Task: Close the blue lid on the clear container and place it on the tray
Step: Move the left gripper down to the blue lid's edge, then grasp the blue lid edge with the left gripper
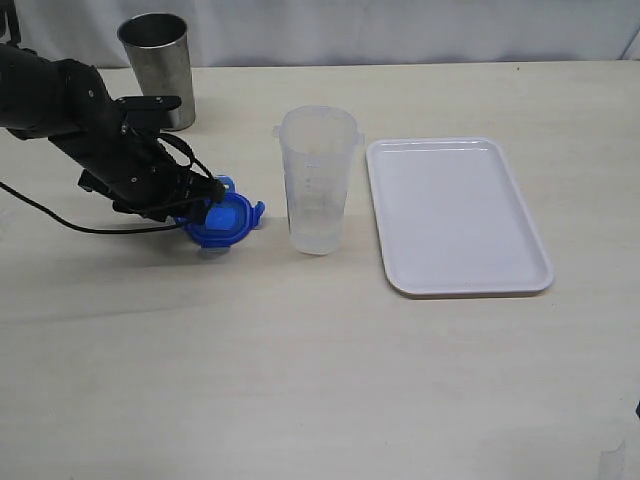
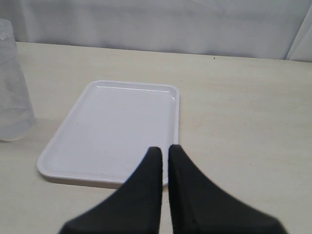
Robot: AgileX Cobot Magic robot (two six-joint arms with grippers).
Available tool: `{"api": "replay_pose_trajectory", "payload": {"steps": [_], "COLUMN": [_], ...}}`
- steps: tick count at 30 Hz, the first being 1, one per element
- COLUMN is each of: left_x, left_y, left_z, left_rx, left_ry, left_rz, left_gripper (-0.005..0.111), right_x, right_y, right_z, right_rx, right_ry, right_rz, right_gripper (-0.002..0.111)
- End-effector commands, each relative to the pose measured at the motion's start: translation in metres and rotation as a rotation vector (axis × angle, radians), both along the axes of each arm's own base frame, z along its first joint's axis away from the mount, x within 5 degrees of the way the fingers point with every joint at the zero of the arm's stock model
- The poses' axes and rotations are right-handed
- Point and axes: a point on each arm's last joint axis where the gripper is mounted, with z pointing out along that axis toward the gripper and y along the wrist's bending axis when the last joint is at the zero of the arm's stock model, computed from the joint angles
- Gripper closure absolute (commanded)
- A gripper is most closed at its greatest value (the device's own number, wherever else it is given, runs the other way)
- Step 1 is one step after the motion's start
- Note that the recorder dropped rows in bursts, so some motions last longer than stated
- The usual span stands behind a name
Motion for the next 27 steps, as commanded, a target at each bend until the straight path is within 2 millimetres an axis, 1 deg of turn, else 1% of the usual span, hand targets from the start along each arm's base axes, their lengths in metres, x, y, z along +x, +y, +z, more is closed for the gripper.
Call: {"api": "replay_pose_trajectory", "payload": {"steps": [1, 8, 16, 22, 27], "left_x": [0.001, 0.001, 0.004, 0.004, 0.004], "left_y": [0.000, 0.000, 0.011, 0.010, 0.010], "left_z": [0.000, 0.001, 0.000, 0.001, -0.003], "left_rx": [-0.004, -0.004, -0.006, -0.025, -0.020], "left_ry": [-0.007, -0.001, 0.005, 0.011, 0.020], "left_rz": [0.008, 0.006, 0.038, 0.058, 0.054], "left_gripper": [0.056, 0.056, 0.056, 0.075, 0.076], "right_x": [0.000, 0.000, 0.000, 0.000, 0.000], "right_y": [0.000, 0.000, 0.000, 0.000, 0.000], "right_z": [0.000, 0.000, 0.000, 0.000, 0.000], "right_rx": [-0.005, -0.005, -0.005, -0.005, -0.005], "right_ry": [-0.005, -0.005, -0.005, -0.005, -0.005], "right_rz": [-0.004, -0.004, -0.004, -0.004, -0.004], "right_gripper": [0.104, 0.104, 0.104, 0.104, 0.104]}}
